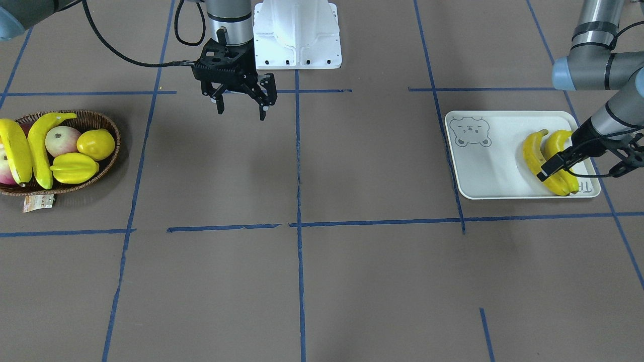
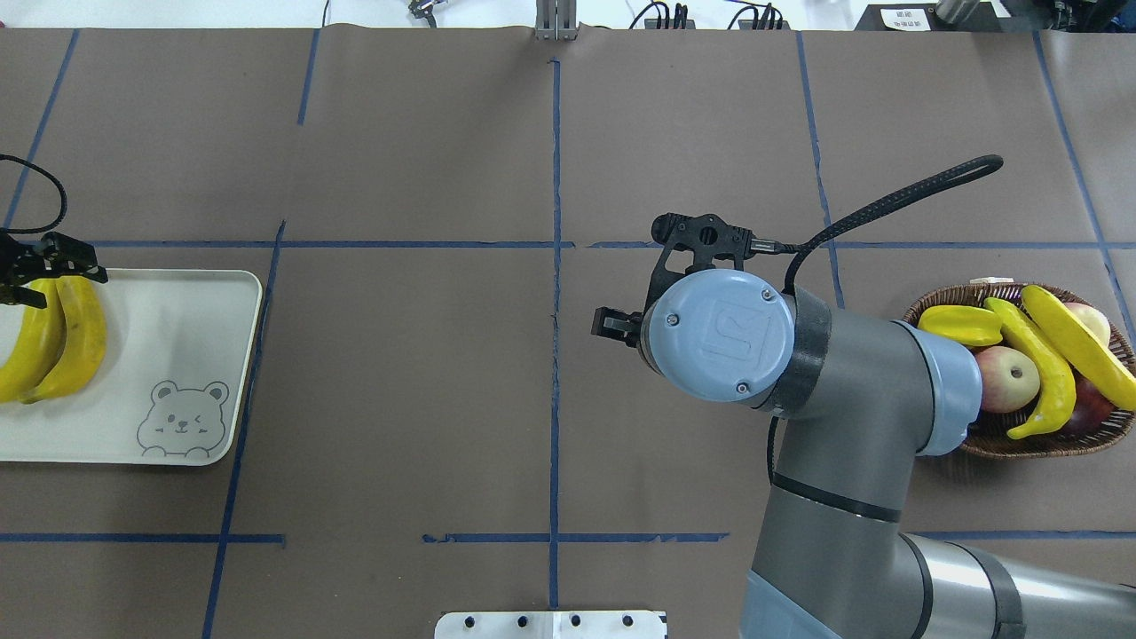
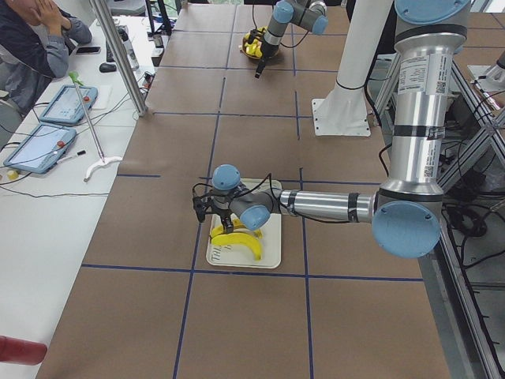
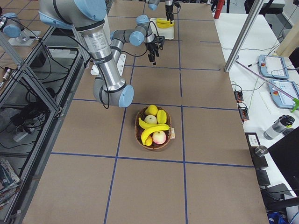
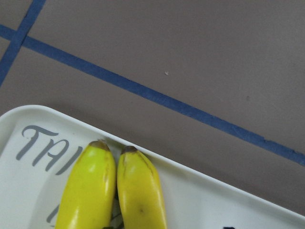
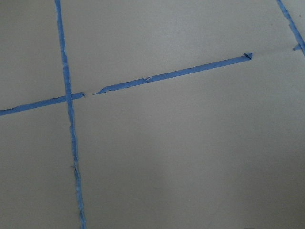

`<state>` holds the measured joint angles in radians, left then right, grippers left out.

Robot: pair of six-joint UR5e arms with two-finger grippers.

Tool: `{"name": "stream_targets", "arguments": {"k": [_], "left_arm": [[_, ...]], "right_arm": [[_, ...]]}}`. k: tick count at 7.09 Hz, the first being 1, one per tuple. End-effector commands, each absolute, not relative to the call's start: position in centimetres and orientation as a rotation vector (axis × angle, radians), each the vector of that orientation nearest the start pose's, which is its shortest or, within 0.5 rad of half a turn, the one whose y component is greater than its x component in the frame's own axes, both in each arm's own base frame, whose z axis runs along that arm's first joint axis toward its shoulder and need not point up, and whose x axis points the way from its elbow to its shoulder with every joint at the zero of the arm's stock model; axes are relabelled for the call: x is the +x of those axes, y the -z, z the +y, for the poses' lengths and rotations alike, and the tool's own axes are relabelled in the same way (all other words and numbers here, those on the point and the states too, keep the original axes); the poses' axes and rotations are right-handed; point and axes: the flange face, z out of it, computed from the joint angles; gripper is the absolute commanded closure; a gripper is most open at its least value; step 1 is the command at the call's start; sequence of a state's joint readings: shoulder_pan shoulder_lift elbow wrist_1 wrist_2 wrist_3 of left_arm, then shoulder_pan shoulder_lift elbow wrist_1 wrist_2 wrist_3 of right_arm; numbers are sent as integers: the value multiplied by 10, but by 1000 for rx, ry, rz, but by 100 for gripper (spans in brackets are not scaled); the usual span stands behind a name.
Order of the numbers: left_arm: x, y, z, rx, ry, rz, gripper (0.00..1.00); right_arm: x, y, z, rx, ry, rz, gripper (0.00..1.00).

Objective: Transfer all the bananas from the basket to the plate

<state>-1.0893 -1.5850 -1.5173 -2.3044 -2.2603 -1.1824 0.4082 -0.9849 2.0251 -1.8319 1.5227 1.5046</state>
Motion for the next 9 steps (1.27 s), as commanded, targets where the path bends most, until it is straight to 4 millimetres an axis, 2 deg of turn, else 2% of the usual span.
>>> {"name": "stream_targets", "arguments": {"k": [1, 2, 3, 4, 7, 9], "left_arm": [[161, -517, -498, 5, 362, 1080, 0], [169, -478, -499, 39, 327, 1110, 0], [190, -440, -505, 75, 268, 1148, 0], [205, -428, -496, 76, 227, 1163, 0], [233, -426, -487, 89, 197, 1145, 0], [235, -426, -486, 91, 195, 1144, 0]], "right_arm": [[-466, -179, -357, 221, -345, -755, 0], [-450, -182, -351, 215, -305, -764, 0], [-422, -204, -339, 215, -267, -752, 0], [-396, -229, -334, 215, -228, -721, 0], [-324, -296, -346, 229, -96, -596, 0], [-279, -319, -345, 227, 4, -553, 0]]}}
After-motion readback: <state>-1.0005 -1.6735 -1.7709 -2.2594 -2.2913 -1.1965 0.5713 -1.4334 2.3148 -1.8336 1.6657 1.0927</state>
